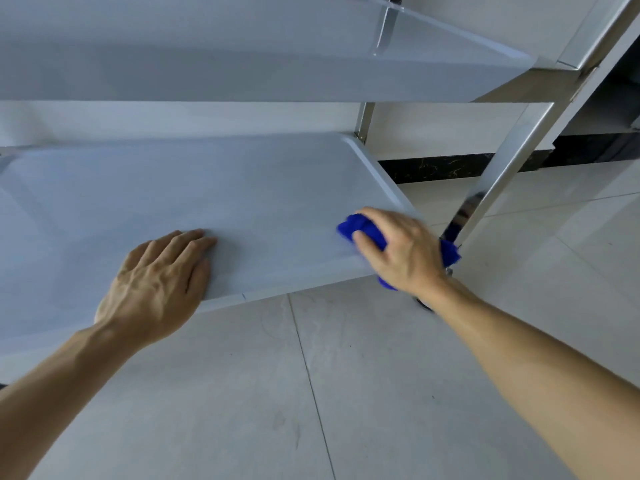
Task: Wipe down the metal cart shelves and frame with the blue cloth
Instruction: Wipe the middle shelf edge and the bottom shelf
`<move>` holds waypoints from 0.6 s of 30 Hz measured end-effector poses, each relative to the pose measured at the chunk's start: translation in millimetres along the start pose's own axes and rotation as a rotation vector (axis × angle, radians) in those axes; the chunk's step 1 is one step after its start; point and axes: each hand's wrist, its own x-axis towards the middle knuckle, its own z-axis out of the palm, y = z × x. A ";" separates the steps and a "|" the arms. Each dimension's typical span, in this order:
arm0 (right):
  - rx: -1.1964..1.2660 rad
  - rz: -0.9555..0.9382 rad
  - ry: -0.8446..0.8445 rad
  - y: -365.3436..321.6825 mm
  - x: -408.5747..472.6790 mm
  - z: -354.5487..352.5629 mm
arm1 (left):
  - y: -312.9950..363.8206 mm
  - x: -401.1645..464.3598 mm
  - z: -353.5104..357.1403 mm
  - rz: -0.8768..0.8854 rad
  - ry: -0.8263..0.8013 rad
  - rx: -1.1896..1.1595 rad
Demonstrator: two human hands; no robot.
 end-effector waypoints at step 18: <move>0.301 0.156 -0.292 -151.4 9.3 43.9 | -7.5 8.5 6.7 -0.065 -0.021 -0.103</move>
